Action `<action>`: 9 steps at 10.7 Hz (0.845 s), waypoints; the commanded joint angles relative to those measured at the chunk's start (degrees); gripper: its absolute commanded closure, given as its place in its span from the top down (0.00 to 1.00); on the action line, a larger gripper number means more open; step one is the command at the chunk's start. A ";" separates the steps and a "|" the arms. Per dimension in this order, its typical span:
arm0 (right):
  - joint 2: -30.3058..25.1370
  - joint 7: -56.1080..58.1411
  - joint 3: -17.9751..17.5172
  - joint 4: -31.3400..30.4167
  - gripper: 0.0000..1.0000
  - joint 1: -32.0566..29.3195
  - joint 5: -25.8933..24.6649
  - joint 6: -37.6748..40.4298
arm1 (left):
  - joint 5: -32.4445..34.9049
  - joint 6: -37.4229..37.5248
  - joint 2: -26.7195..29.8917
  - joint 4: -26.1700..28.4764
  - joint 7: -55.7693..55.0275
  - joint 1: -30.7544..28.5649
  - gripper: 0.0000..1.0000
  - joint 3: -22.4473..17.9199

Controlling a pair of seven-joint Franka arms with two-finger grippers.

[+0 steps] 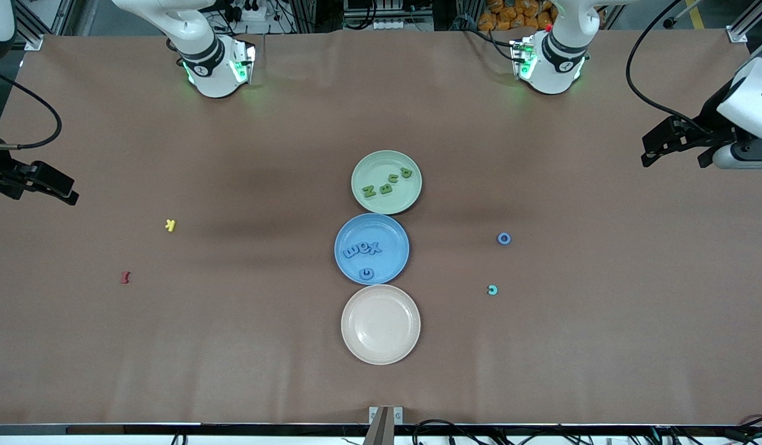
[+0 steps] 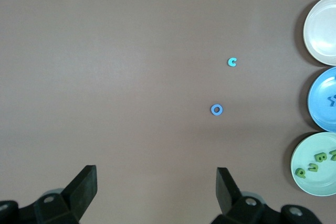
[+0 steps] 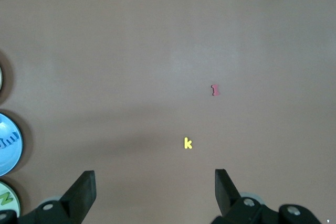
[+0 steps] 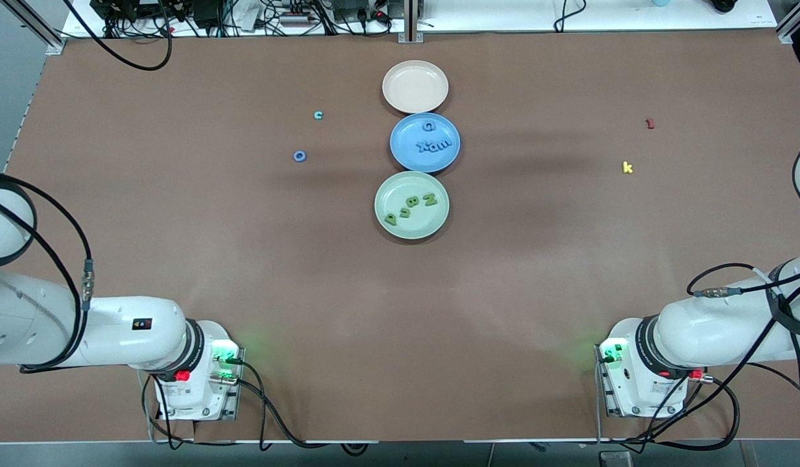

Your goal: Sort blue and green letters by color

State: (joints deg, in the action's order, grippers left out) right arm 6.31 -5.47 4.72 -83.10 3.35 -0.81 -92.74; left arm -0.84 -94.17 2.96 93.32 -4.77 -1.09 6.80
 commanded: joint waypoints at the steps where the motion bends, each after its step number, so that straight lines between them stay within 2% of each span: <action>1: 0.19 -0.94 0.12 0.75 1.00 0.25 0.55 0.63 | -0.83 1.53 -0.59 -2.53 1.25 -0.05 1.00 0.23; 3: 0.19 -0.94 0.12 0.66 1.00 0.25 0.55 0.63 | 1.36 1.62 -0.33 -2.71 4.39 0.13 1.00 0.50; 9: 0.19 -0.94 0.12 0.57 1.00 0.25 0.46 0.46 | 0.32 2.23 0.64 -2.62 3.89 0.13 1.00 0.50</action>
State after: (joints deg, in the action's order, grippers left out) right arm 6.32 -5.48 4.72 -83.10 3.36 -0.81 -92.73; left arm -0.67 -93.53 3.13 91.40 -1.42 -0.89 7.37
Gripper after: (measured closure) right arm 0.000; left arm 0.000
